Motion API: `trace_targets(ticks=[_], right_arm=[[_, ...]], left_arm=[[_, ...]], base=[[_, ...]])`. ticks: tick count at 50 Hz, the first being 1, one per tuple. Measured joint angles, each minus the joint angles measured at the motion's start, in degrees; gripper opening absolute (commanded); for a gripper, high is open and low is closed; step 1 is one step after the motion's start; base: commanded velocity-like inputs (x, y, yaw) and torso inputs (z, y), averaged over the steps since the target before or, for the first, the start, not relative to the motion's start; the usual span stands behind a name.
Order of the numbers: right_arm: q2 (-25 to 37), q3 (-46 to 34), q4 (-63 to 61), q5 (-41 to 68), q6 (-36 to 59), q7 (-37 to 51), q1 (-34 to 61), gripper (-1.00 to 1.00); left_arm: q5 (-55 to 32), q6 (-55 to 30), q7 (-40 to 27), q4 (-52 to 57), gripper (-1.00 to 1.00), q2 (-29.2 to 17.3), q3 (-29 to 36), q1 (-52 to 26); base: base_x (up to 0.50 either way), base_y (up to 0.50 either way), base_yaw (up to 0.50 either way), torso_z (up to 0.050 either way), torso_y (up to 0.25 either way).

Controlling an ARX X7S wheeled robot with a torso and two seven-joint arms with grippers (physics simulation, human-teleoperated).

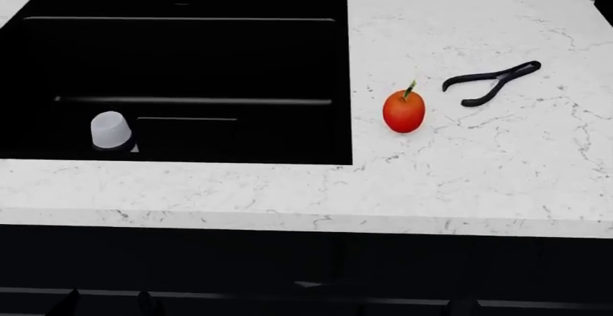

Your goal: Turn the sink spout to the right.

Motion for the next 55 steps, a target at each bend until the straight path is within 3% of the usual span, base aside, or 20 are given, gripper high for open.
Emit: trace_targets(ticks=[19, 55], right_arm=[[1.91, -1.17, -7.82, -0.1, 3.71, 1.98, -0.58, 1.0], [10.04, 6.44, -28.63, 2.44, 25.52, 4.87, 4.05, 1.0]], left_arm=[[2.06, -0.52, -5.9, 4.82, 1.0, -0.95, -0.86, 0.44], [-0.4, -15.88, -10.09, 23.48, 1.0, -6.59, -5.04, -3.12]], base=[[0.0, 0.0, 0.0, 0.009, 0.0], [0.0, 0.0, 0.0, 0.0, 0.0]])
